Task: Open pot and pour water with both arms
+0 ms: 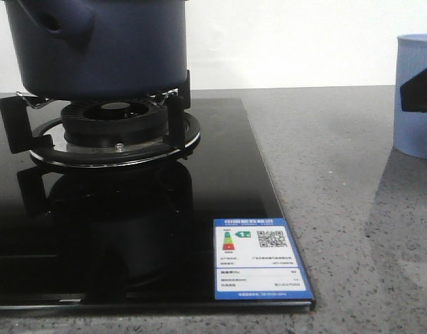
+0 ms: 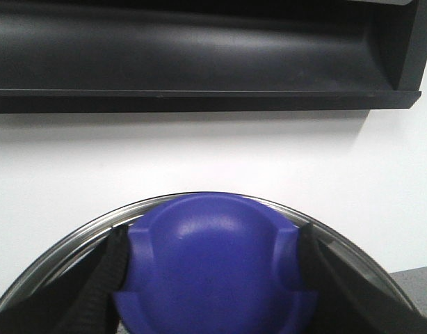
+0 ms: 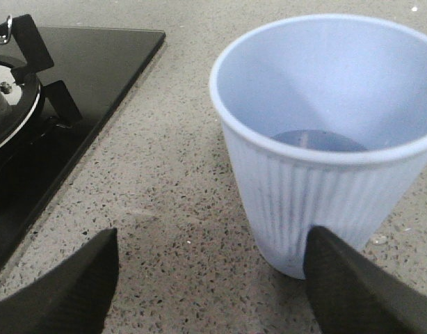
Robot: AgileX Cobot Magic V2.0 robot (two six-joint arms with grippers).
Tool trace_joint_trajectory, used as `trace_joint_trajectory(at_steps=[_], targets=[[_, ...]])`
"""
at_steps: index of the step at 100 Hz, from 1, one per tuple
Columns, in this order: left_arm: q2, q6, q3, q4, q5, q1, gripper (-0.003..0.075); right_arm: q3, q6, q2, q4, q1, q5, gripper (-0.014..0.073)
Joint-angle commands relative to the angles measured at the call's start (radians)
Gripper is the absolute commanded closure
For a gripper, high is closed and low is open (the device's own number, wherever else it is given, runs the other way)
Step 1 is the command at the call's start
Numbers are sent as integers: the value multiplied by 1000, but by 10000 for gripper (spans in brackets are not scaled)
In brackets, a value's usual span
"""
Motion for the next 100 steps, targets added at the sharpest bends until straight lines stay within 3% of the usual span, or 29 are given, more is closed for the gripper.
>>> trace_joint_trajectory(at_steps=[1,43,72,100], targets=[[-19,-3,-37,4,-94,2,347,-24,-6,-17,-13,3,-81,91],[-17,-3,-37,13,-101,2,348,-24,-6,-33,-11,3,102,91],[-17,-3,-37,22,-101,2,348,-21,-6,-241,-7,3,187,91],[-17,-3,-37,22,-111,2,348,97,-6,-264,-33,-38,-104,91]])
